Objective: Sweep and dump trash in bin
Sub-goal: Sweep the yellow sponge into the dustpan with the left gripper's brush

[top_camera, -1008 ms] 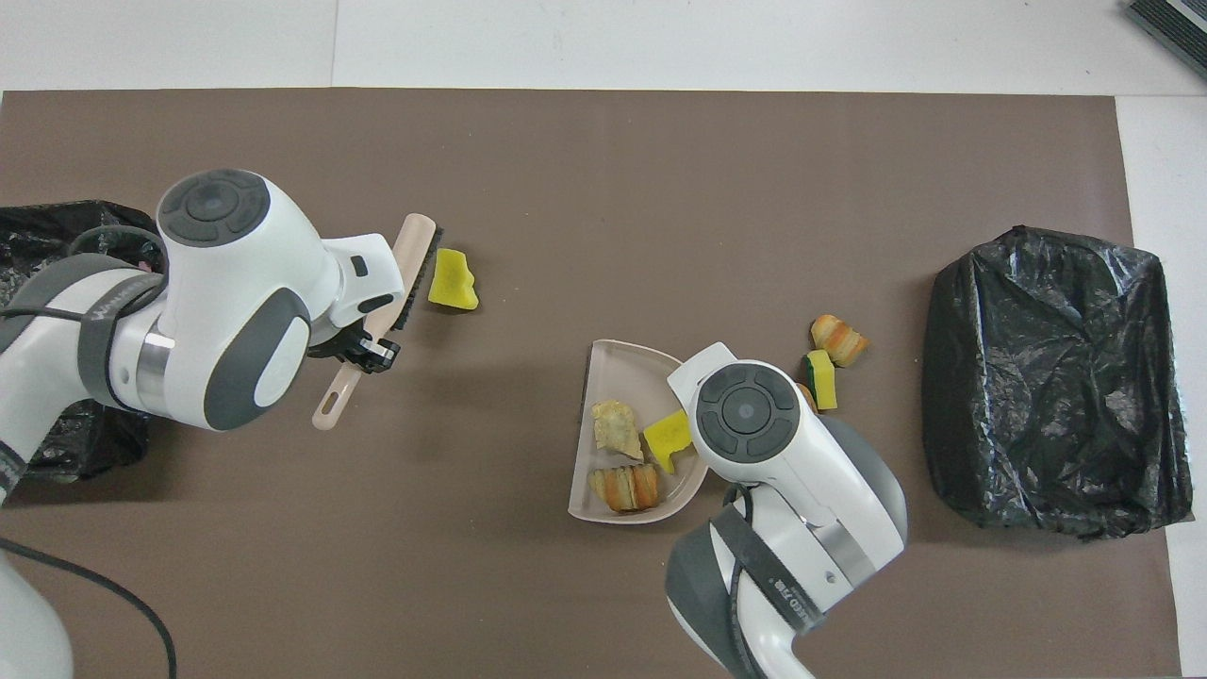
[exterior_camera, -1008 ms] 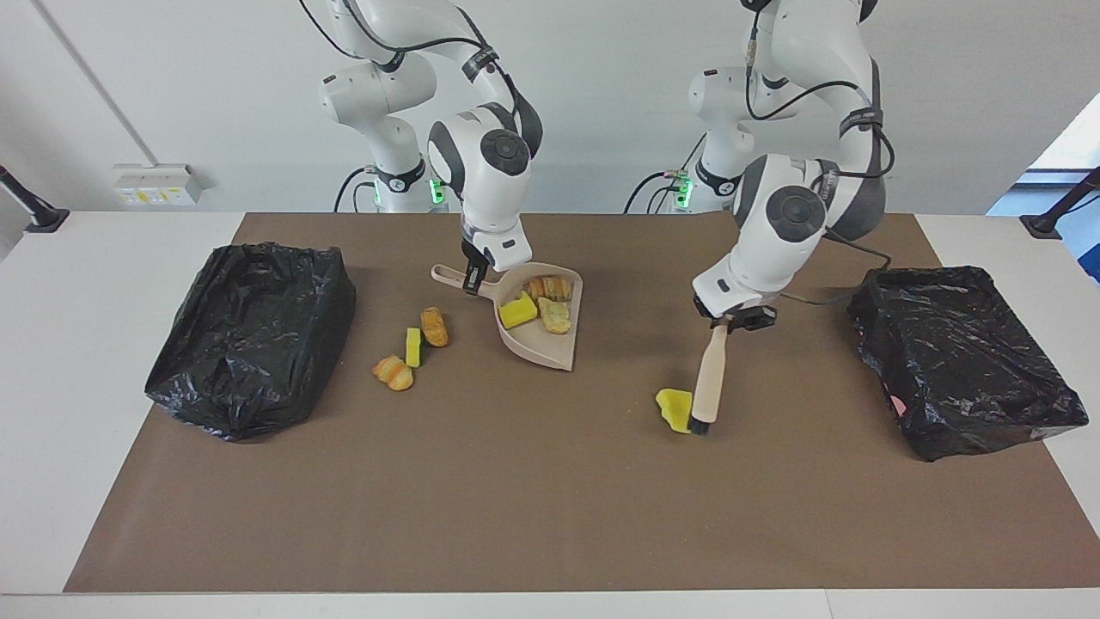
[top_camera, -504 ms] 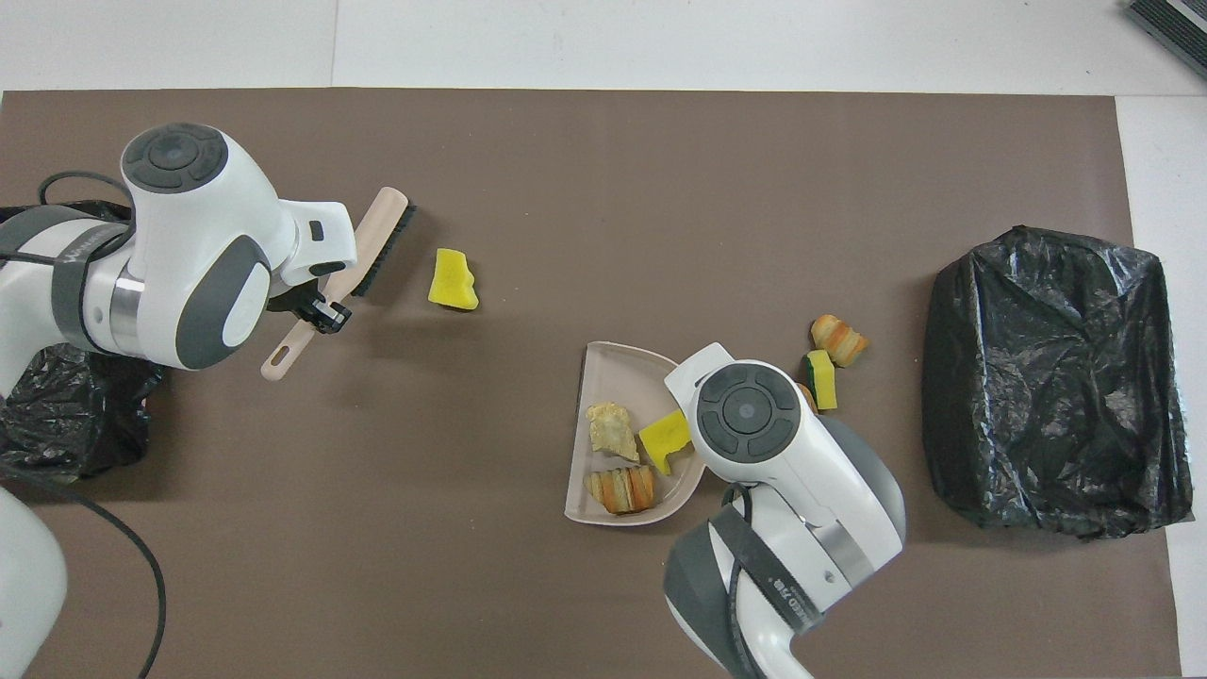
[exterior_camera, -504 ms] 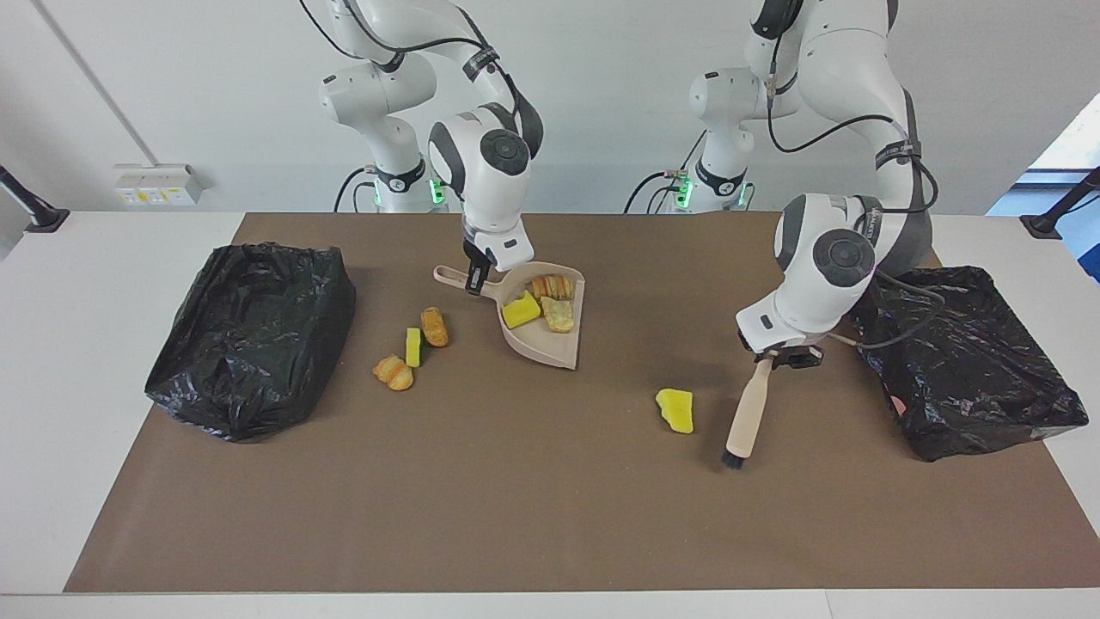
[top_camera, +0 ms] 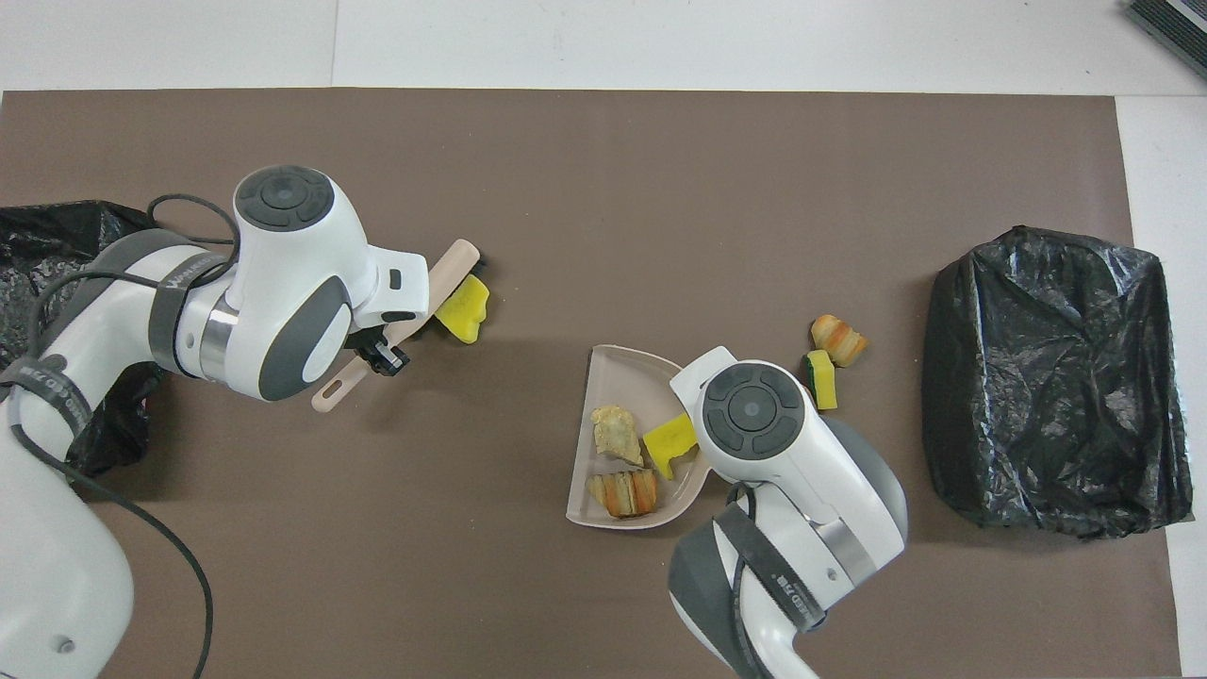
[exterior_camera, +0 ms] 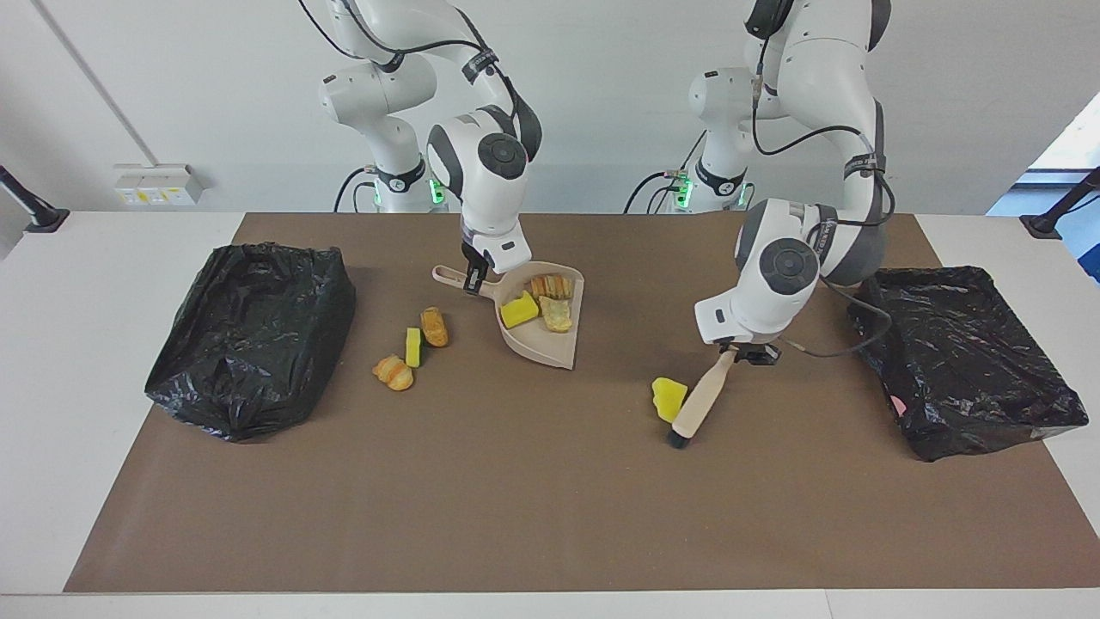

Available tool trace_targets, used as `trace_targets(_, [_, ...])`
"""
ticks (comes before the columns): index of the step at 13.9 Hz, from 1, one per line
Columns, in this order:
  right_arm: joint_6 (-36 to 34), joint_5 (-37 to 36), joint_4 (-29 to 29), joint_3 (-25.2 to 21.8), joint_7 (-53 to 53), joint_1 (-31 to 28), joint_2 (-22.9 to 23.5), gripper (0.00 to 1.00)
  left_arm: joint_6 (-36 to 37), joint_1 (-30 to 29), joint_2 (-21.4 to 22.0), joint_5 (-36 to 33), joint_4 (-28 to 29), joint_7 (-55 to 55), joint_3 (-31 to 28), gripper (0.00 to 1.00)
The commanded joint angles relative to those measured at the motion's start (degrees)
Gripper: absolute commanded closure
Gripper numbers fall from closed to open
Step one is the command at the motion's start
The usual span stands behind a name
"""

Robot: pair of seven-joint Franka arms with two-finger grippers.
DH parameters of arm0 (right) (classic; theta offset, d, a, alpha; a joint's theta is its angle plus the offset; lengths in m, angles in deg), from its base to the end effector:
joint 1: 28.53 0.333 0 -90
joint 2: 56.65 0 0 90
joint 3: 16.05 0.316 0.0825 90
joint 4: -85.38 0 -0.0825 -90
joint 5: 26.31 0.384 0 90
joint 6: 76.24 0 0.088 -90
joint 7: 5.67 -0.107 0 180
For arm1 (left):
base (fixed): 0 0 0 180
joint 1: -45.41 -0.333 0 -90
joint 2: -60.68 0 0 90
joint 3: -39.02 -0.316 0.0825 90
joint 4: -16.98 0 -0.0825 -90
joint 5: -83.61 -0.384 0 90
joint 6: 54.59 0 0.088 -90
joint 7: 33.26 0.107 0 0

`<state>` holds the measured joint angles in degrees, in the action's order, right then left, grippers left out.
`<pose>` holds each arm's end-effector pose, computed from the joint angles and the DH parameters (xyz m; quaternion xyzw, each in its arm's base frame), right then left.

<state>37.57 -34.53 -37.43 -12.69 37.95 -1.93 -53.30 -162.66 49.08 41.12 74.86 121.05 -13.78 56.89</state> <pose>0.4576 0.2533 0.3609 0.7727 0.6227 -0.1136 0.0472 0.5711 -0.2013 0.3413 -0.9178 0.3763 0.1254 0.0191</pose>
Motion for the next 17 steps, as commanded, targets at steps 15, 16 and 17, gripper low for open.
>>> trace_targets(15, [0.2, 0.9, -1.9, 0.2, 1.9, -1.3, -1.8, 1.00, -2.9, 20.7, 10.4, 16.2, 12.1, -31.2, -0.6, 1.00])
trace_targets(16, [0.2, 0.9, -1.9, 0.2, 1.9, -1.3, -1.8, 1.00, -2.3, 20.2, 10.4, 16.4, 11.6, -32.8, -0.6, 1.00])
trace_targets(17, [0.2, 0.9, -1.9, 0.2, 1.9, -1.3, -1.8, 1.00, -1.9, 20.0, 10.5, 17.4, 11.4, -33.9, -0.6, 1.00])
